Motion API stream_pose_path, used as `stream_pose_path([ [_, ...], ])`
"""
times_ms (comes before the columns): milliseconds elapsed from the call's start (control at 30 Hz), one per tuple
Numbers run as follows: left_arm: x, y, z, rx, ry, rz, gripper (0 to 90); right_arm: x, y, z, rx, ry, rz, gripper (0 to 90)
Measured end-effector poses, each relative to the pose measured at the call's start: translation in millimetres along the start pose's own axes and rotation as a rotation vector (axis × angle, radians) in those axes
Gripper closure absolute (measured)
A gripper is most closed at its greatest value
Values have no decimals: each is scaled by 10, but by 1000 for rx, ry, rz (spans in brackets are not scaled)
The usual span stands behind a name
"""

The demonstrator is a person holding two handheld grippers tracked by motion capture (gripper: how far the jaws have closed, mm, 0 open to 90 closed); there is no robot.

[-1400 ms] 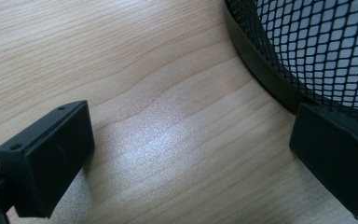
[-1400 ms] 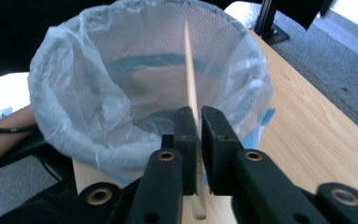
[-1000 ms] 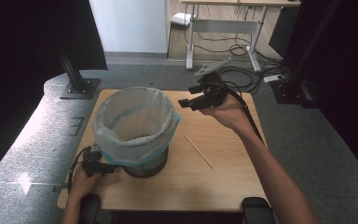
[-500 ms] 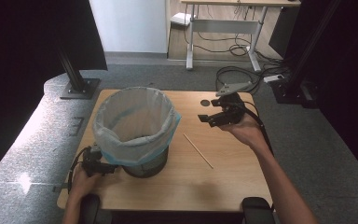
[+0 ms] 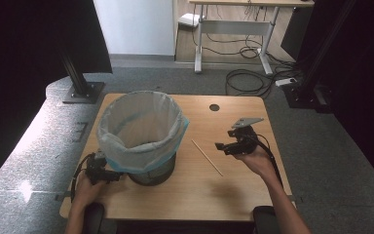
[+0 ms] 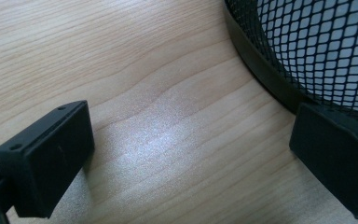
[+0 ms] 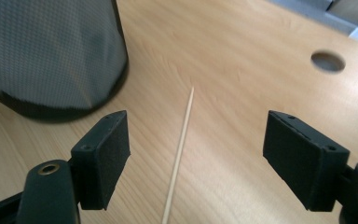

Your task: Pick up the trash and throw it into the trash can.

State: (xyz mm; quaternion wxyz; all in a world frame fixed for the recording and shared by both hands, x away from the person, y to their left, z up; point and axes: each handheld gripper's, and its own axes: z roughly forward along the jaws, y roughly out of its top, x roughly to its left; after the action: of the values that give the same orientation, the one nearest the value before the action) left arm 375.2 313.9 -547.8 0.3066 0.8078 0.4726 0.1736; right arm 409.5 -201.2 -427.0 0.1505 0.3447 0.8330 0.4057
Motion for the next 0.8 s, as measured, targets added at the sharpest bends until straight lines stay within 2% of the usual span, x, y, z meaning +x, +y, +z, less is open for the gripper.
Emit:
stream_pose_path([
  [100,0,0,0,0,0,0,0,10,-159,97,12,-9,8,222],
  [133,0,0,0,0,0,0,0,10,-159,97,12,-9,8,222],
  [167,0,0,0,-1,0,-1,0,17,-258,160,30,-20,10,228],
  [200,-1,0,1,-1,0,-1,0,17,-258,160,30,-20,10,228],
  [367,2,0,-1,2,1,4,0,36,-541,337,62,-3,50,258],
  [500,3,0,-2,2,0,3,0,62,-666,421,76,2,59,277],
  [533,3,0,-2,2,0,4,0,88,-732,475,92,0,49,296],
  [633,3,0,-2,2,0,4,0,123,-786,530,108,-1,44,316],
  [667,2,0,-2,2,0,3,0,151,-828,576,120,10,39,356],
  [800,-1,-1,2,-3,1,-3,0,190,-872,629,137,4,26,402],
])
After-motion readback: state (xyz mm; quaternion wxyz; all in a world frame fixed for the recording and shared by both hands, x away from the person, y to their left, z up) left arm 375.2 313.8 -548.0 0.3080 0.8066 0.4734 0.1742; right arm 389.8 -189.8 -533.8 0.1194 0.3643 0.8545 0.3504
